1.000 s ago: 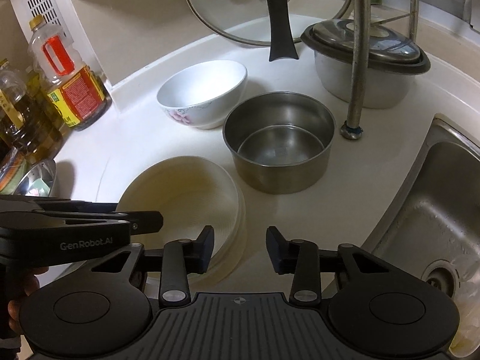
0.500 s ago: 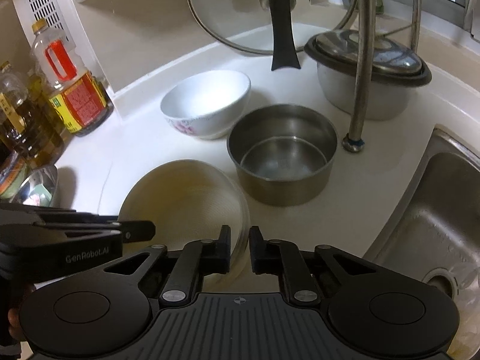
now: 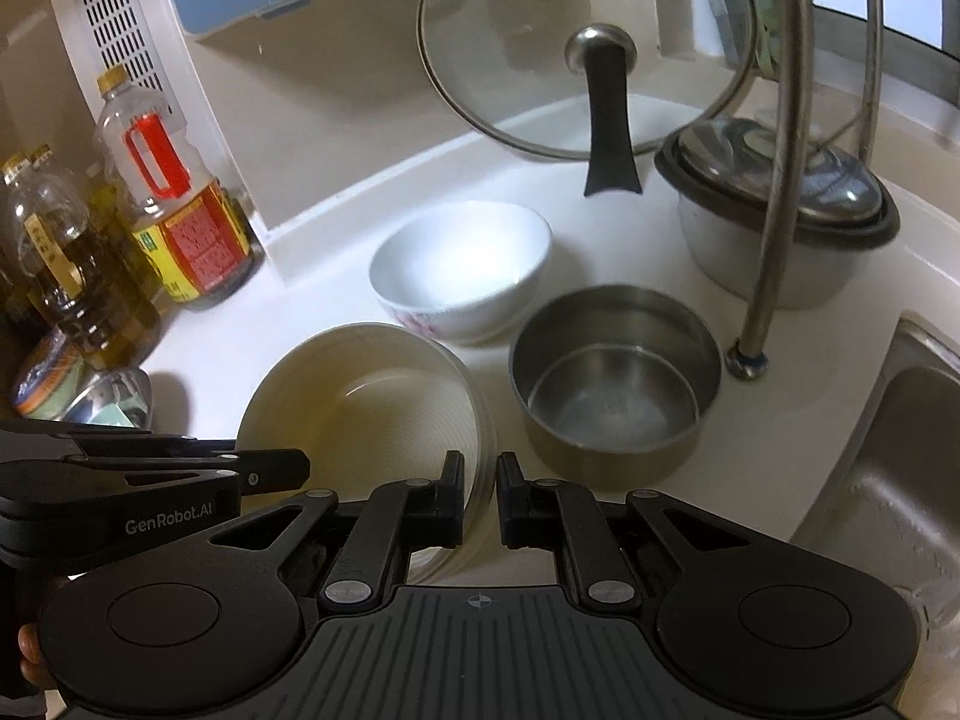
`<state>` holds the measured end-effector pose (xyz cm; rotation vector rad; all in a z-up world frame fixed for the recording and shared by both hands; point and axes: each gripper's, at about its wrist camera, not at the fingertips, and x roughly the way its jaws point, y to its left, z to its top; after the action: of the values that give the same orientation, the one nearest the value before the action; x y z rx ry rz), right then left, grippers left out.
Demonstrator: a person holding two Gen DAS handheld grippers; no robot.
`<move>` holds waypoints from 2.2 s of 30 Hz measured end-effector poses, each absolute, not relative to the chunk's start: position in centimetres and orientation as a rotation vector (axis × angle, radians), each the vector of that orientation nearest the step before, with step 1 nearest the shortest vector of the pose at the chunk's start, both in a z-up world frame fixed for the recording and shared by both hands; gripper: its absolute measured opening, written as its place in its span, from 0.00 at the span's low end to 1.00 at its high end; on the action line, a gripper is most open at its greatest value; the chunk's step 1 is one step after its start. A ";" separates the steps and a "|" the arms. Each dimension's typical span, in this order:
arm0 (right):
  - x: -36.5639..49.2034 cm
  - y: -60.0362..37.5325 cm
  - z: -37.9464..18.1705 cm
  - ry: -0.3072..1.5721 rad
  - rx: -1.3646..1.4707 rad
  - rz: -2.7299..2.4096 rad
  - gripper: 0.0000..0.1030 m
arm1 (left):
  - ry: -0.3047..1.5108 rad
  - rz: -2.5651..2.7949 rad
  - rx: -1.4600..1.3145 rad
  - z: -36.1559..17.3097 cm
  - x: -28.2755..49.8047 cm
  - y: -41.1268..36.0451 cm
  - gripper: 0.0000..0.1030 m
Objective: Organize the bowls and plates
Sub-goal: 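Close the right tool on the cream bowl rim and lift it, then carry the cream bowl onto the white floral bowl and lower it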
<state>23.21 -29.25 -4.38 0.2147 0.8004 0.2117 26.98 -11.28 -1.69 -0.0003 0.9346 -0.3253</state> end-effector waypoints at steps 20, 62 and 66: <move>28.4 -29.4 -0.6 0.668 0.210 0.186 0.10 | 0.812 -0.343 0.011 2.0 32.8 -11.4 0.14; 37.4 -31.0 -3.9 0.787 0.229 0.112 0.10 | 0.913 -0.370 0.015 -0.9 41.7 -13.5 0.14; 37.4 -31.0 -3.8 0.790 0.233 0.112 0.11 | 0.913 -0.368 0.014 -1.0 41.8 -13.4 0.16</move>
<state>37.40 -30.96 -3.84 0.2331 0.7897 0.1124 41.79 -13.38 -0.98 0.0143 0.9132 -0.3676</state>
